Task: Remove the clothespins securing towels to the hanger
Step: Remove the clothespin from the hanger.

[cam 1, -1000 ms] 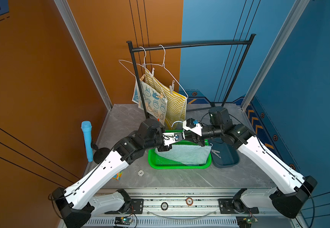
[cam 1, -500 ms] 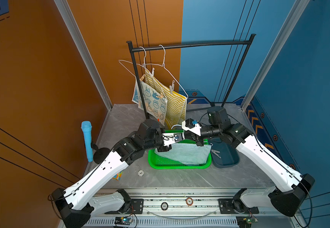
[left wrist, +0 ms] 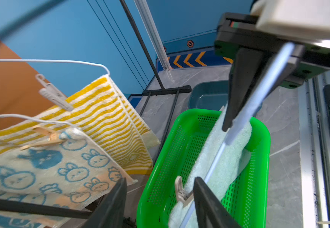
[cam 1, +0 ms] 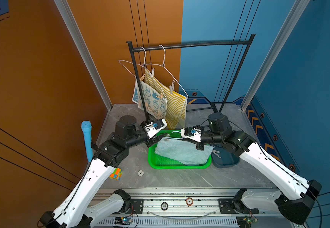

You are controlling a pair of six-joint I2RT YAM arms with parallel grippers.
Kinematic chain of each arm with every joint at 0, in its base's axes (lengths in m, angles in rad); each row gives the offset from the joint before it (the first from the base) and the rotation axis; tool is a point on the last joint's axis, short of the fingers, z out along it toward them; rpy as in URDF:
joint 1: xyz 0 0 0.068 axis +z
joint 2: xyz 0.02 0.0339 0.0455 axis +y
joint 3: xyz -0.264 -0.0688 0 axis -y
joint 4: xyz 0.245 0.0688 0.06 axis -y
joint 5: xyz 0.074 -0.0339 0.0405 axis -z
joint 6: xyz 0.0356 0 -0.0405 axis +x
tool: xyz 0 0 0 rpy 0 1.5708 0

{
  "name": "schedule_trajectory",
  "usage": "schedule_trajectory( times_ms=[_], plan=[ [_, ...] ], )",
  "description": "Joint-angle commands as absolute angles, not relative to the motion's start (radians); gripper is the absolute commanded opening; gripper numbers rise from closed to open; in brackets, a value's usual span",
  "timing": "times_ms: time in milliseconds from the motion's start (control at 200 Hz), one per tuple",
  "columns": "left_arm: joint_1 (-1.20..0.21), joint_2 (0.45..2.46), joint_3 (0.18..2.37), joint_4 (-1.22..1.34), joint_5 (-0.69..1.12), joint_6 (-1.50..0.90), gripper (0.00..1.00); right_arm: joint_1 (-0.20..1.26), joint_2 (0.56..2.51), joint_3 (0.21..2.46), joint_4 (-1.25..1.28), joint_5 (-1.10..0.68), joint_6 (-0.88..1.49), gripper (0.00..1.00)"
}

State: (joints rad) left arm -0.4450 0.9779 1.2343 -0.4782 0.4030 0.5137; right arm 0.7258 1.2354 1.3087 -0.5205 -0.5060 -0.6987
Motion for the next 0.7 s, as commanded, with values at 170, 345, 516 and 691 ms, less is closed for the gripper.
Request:
schedule_trajectory(
  times_ms=[170,345,516,691],
  plan=[
    [-0.168,0.965,1.296,-0.535,0.673,0.337,0.63,0.872,1.124,1.176,-0.356,-0.166,-0.844,0.00],
    [-0.126,0.999,1.319,-0.603,0.686,0.399,0.69,0.962,1.054,1.058,-0.228,0.000,-0.937,0.00],
    [-0.167,1.040,1.348,-0.700,0.655,0.525,0.74,1.038,0.999,0.941,-0.127,0.115,-1.050,0.00],
    [-0.331,1.128,1.435,-0.879,0.504,0.685,0.75,1.089,0.960,0.882,-0.096,0.168,-1.123,0.00]
  ],
)
